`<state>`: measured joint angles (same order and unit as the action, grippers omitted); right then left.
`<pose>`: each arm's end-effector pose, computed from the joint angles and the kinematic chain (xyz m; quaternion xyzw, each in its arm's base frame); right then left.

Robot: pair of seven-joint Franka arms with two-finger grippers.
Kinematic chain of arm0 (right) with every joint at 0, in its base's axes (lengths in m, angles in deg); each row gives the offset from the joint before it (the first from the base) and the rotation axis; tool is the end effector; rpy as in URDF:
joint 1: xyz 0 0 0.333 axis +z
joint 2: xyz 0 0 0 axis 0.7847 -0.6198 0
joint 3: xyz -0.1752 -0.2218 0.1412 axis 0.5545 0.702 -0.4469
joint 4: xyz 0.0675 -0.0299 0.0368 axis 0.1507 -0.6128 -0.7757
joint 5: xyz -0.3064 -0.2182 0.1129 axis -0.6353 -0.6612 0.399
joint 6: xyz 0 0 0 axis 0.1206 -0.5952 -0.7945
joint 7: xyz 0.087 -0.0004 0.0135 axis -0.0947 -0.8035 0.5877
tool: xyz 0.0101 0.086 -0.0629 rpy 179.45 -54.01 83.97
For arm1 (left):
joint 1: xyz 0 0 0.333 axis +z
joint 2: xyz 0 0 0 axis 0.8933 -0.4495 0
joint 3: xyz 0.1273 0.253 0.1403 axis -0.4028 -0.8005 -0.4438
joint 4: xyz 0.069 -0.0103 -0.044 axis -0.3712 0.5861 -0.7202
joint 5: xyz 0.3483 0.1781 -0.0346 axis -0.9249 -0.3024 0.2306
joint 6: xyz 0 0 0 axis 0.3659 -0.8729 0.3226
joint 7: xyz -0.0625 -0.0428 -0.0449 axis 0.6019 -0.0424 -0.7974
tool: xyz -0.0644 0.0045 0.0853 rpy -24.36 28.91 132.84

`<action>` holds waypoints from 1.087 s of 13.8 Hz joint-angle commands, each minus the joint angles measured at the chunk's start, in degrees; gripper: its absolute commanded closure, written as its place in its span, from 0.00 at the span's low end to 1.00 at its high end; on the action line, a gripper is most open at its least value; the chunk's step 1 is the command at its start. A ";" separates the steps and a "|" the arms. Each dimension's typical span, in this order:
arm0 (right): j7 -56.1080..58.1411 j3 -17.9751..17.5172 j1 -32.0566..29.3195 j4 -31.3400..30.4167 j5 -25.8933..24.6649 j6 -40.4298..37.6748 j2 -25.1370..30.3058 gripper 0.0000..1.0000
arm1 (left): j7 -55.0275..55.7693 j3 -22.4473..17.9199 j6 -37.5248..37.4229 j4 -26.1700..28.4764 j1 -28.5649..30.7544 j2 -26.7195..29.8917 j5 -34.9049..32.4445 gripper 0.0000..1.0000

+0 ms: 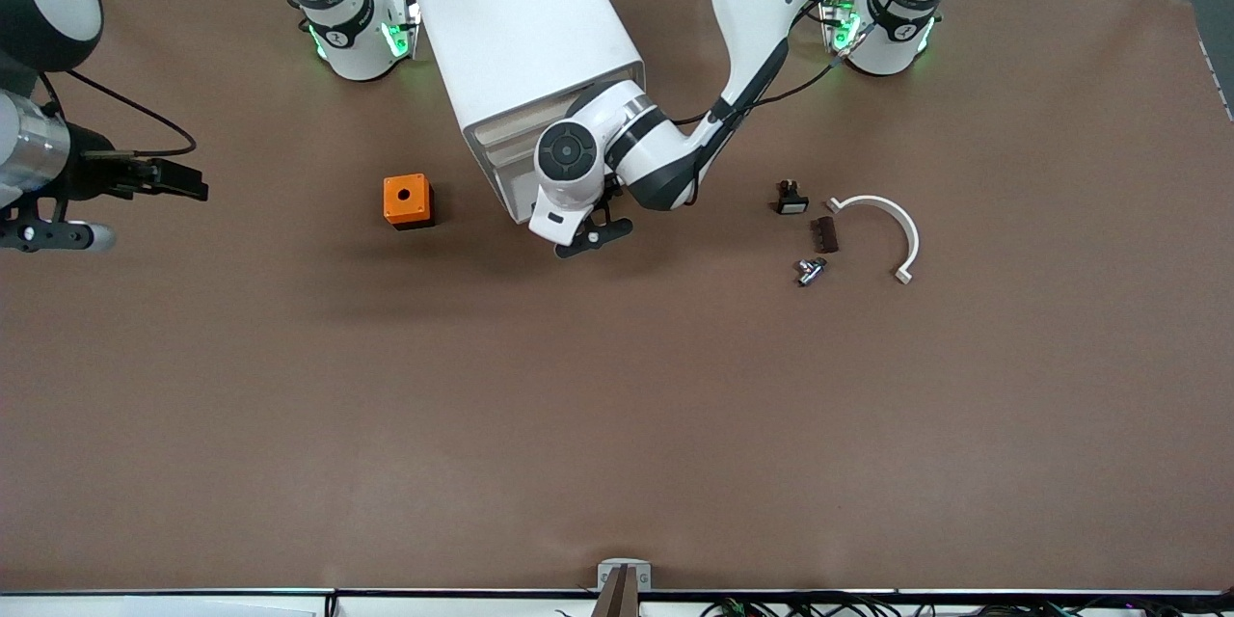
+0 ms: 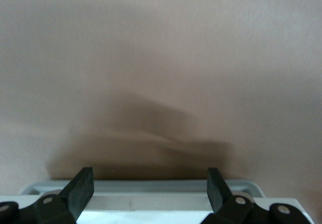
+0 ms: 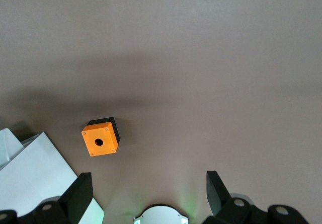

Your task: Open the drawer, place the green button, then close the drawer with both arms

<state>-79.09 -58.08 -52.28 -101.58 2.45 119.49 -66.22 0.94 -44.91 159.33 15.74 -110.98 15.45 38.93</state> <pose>0.5501 -0.0244 0.5452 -0.9931 0.0195 0.1157 0.0038 0.4188 -0.6014 0.2311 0.9717 0.1839 -0.1482 0.0100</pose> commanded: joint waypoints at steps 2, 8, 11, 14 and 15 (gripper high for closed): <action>0.48 -1.61 -0.65 0.96 -0.01 0.08 0.39 0.00 | 0.47 1.09 0.08 1.37 -0.21 1.01 4.91 0.01; 0.39 -1.61 -0.83 2.02 0.08 -0.36 0.13 0.00 | -0.05 1.71 0.43 1.72 -0.56 0.30 13.26 0.01; 0.48 -1.61 -0.83 3.25 -0.01 -0.36 0.04 0.00 | -0.58 1.62 0.34 1.54 -0.04 0.83 12.65 0.01; 0.39 -1.52 -1.09 4.04 -0.01 -0.45 -0.05 0.00 | 0.21 -0.04 -2.19 1.10 0.76 3.80 8.63 0.01; 0.31 -1.43 -1.18 4.13 -0.01 -0.45 -0.05 0.00 | 0.04 -0.83 -4.38 0.93 1.19 5.99 5.73 0.01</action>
<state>-79.03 -58.98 -52.34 -98.70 2.46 119.83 -66.12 0.83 -44.45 158.60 15.83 -110.55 16.64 48.31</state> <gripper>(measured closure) 0.000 0.004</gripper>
